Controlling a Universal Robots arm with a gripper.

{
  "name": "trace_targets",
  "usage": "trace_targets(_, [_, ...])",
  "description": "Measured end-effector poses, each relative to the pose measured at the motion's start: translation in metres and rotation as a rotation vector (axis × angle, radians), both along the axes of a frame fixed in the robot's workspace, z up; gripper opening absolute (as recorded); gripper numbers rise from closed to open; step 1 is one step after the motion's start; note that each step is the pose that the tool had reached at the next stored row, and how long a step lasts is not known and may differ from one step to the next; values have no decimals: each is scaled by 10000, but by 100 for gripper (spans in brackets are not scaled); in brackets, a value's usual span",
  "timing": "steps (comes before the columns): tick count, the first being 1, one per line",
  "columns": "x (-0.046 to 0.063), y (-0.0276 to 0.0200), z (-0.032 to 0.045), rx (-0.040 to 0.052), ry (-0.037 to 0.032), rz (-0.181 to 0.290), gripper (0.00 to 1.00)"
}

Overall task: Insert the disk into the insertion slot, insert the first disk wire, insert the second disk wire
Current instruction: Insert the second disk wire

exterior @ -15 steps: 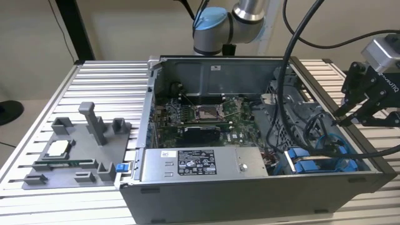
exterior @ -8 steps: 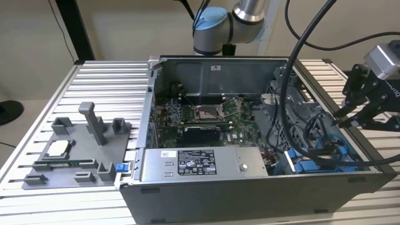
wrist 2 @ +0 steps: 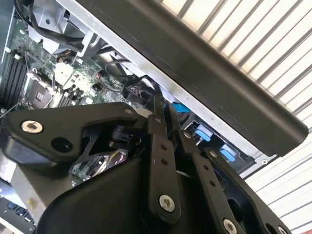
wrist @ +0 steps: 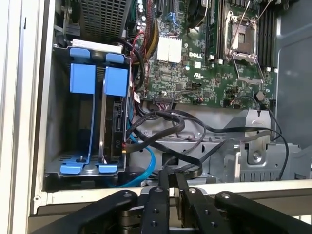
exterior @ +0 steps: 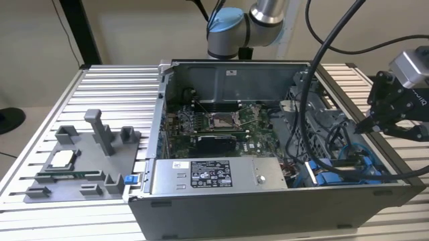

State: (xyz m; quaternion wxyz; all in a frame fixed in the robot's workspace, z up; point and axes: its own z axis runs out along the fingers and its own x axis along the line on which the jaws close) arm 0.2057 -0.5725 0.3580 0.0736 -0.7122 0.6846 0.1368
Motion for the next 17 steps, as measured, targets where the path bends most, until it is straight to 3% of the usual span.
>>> trace_targets(5, [0,0,-13,53,-1,19,0])
trace_targets(12, [0,-1,-15,58,0,20,0])
trace_targets(13, [0,-1,-16,58,0,20,100])
trace_targets(17, [0,-1,-21,60,2,20,100])
